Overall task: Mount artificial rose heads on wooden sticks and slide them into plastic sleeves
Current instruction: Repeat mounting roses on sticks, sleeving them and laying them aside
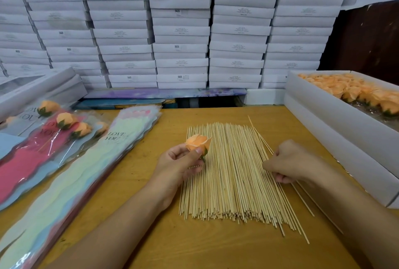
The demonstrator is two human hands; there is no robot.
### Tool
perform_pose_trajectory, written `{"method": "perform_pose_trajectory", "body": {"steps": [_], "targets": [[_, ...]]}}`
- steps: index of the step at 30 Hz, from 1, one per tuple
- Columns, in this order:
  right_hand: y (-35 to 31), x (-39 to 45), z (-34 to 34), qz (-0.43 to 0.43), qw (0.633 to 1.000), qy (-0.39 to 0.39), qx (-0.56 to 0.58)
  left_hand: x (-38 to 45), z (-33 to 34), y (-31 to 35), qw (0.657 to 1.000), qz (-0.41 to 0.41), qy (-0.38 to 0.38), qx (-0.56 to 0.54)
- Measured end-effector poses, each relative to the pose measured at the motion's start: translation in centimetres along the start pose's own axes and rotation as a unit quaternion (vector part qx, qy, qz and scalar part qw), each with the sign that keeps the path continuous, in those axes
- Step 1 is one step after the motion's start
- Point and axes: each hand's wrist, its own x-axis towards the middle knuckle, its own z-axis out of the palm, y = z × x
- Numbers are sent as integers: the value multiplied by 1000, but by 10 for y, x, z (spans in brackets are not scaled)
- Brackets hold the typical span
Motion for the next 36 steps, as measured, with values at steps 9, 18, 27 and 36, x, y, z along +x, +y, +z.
{"method": "perform_pose_trajectory", "body": {"steps": [9, 18, 27, 36], "targets": [[-5, -11, 6, -65, 996, -44, 43, 2, 0, 1, 999, -16, -2, -35], [-12, -22, 6, -147, 977, -59, 141, 9, -12, 8, 989, -25, -11, -147], [-14, -27, 2, -187, 968, -64, 155, 19, -29, 14, 977, -8, 20, -210], [-15, -29, 6, -222, 963, -63, 137, 22, -32, 13, 974, -3, 24, -223]]}}
